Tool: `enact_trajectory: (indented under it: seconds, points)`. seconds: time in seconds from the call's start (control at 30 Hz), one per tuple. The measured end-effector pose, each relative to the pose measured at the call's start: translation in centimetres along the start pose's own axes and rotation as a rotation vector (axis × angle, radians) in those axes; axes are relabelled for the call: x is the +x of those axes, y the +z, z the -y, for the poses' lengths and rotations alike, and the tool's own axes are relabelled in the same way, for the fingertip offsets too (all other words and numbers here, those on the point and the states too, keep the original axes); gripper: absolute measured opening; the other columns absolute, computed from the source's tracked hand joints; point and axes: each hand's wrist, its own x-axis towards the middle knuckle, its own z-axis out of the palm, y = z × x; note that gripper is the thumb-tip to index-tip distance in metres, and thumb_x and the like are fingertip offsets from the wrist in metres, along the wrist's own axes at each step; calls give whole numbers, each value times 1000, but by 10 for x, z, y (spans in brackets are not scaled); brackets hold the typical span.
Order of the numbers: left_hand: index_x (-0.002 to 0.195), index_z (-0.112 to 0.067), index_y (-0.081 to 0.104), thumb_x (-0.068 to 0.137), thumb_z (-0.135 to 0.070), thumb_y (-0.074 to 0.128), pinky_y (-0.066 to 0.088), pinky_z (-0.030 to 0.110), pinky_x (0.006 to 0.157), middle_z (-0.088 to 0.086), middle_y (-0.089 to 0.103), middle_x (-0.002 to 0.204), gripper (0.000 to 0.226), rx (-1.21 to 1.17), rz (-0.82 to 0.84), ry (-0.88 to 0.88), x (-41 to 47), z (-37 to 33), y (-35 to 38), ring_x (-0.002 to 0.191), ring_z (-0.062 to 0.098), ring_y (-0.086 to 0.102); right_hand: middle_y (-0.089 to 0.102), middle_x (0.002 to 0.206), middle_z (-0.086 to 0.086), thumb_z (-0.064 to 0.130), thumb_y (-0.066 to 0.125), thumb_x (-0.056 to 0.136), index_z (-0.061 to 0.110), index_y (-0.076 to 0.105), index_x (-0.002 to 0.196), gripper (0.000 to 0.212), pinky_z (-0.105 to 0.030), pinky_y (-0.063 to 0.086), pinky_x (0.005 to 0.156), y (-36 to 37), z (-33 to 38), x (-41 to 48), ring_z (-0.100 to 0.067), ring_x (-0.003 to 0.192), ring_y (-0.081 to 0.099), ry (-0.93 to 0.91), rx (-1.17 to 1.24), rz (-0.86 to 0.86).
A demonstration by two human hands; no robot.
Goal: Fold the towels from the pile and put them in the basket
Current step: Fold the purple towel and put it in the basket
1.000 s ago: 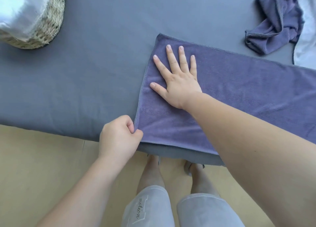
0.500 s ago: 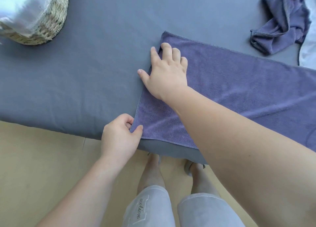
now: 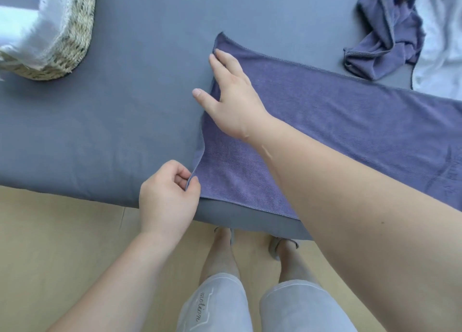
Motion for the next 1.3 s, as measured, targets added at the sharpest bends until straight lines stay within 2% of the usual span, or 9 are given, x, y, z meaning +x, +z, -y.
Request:
enact_trajectory:
  seconds: [0.27, 0.37, 0.53, 0.7, 0.77, 0.9, 1.03, 1.17, 1.3]
  points:
    - [70, -21, 55, 77, -11, 72, 49, 38, 59, -5, 55, 58, 21, 35, 191, 344, -38, -55, 31, 58, 14, 52, 25, 162, 3, 31, 55, 102, 13, 34, 154, 59, -15, 38, 107, -56, -20, -38, -14, 142, 37, 12, 361, -129]
    - [72, -23, 52, 76, -12, 71, 48, 37, 56, -7, 52, 58, 22, 59, 253, 430, -55, -74, 57, 58, 14, 51, 29, 160, 1, 28, 55, 102, 10, 39, 152, 55, -27, 32, 116, -83, -41, -58, -10, 145, 32, 43, 389, -189]
    - [74, -21, 52, 76, -12, 68, 46, 37, 55, -7, 54, 63, 18, 138, 339, 542, -82, -102, 105, 63, 16, 50, 36, 153, 6, 29, 57, 98, 10, 46, 148, 54, -36, 39, 113, -119, -89, -92, -22, 134, 50, 127, 433, -257]
    - [77, -20, 53, 78, -15, 64, 45, 37, 59, -7, 53, 65, 12, 179, 443, 589, -105, -126, 147, 67, 18, 50, 49, 143, 2, 21, 58, 98, 8, 59, 137, 41, -13, 43, 96, -148, -137, -124, 10, 97, 57, 138, 398, -431]
    - [78, -19, 53, 79, -17, 63, 46, 38, 61, -6, 53, 68, 10, 208, 478, 586, -112, -131, 161, 69, 20, 51, 51, 142, 0, 19, 58, 99, 6, 60, 135, 39, -12, 40, 98, -155, -157, -132, 9, 95, 54, 180, 391, -459]
    - [87, -21, 52, 86, -19, 58, 48, 40, 69, -3, 56, 82, 7, 350, 569, 519, -112, -133, 184, 81, 25, 53, 37, 156, 2, 20, 59, 99, 10, 48, 147, 51, -21, 33, 114, -157, -191, -139, -1, 128, 45, 361, 392, -273]
    - [88, -21, 52, 85, -13, 55, 49, 40, 71, -5, 55, 86, 9, 424, 603, 474, -110, -140, 192, 83, 24, 52, 21, 163, 8, 11, 54, 98, 14, 36, 154, 59, -35, 29, 120, -157, -202, -144, -6, 112, 38, 360, 427, -123]
    - [81, -21, 52, 75, -12, 55, 48, 38, 65, -6, 51, 71, 11, 386, 596, 472, -115, -152, 180, 76, 21, 51, 26, 161, 13, 4, 49, 96, 15, 40, 152, 58, -23, 45, 98, -167, -200, -145, 9, 88, 53, 319, 502, -181]
    - [78, -23, 53, 70, -12, 57, 44, 32, 61, -8, 43, 60, 14, 308, 581, 535, -124, -165, 168, 69, 16, 47, 36, 155, 12, -2, 45, 91, 14, 48, 146, 58, -18, 43, 82, -183, -198, -150, 4, 70, 54, 263, 542, -281]
